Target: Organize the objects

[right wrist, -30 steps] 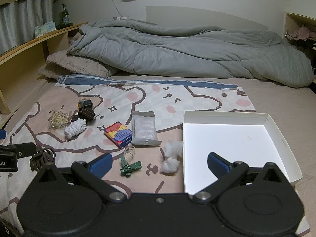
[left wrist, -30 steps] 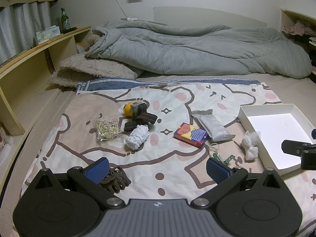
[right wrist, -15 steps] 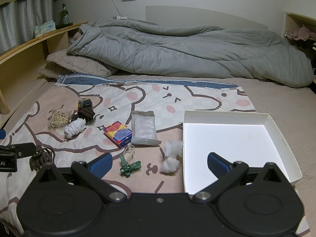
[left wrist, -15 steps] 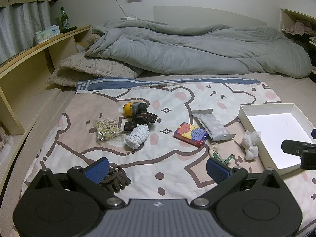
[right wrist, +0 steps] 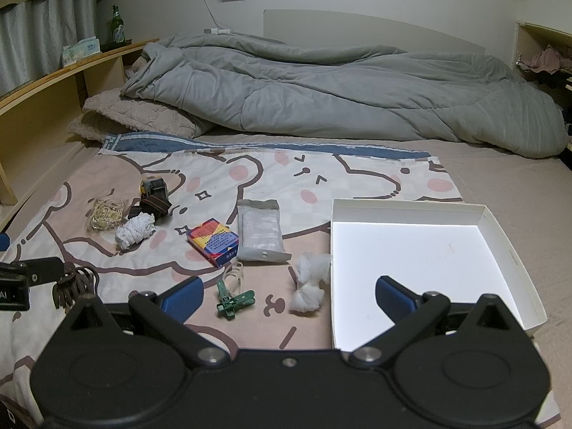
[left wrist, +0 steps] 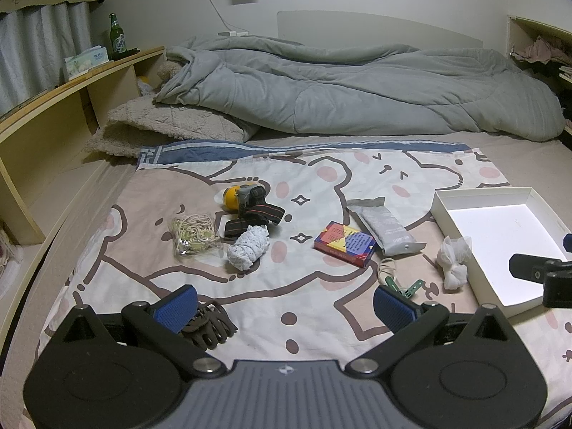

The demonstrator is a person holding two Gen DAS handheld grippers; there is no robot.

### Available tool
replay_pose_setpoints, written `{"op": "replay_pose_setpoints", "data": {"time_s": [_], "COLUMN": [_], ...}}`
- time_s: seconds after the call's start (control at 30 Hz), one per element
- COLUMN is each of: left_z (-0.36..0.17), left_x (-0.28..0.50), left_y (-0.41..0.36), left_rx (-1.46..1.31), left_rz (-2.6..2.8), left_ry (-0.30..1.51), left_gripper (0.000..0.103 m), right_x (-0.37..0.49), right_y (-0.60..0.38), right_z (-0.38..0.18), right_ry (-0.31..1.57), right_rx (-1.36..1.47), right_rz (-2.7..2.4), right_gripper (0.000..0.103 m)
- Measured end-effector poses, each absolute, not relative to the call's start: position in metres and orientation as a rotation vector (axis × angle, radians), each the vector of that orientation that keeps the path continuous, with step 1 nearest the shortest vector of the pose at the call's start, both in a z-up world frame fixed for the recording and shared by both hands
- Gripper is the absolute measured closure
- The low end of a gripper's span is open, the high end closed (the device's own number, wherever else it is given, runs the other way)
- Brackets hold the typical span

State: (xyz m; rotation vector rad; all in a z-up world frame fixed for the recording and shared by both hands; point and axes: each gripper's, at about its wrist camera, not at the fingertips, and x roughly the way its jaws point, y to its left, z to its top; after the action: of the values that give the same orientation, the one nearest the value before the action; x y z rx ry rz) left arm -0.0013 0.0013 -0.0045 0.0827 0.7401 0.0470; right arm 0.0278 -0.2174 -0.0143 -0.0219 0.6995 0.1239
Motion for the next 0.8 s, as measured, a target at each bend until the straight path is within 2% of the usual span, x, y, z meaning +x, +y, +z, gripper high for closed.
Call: {"op": "replay_pose_setpoints", "data": {"time_s": [0.8], "left_z": [-0.021], "left_x": [0.039], "left_y": [0.026], "left_rx": [0.098], "left_rz": [0.136], "left_ry": [0.801], "left_gripper": [0.000], "right_x": [0.075], "right_y": [-0.212], "right_z": [-0.036], "right_ry": [0.820], "right_rx": [-0.020], "right_rz": [0.156], "right_gripper": [0.000]}}
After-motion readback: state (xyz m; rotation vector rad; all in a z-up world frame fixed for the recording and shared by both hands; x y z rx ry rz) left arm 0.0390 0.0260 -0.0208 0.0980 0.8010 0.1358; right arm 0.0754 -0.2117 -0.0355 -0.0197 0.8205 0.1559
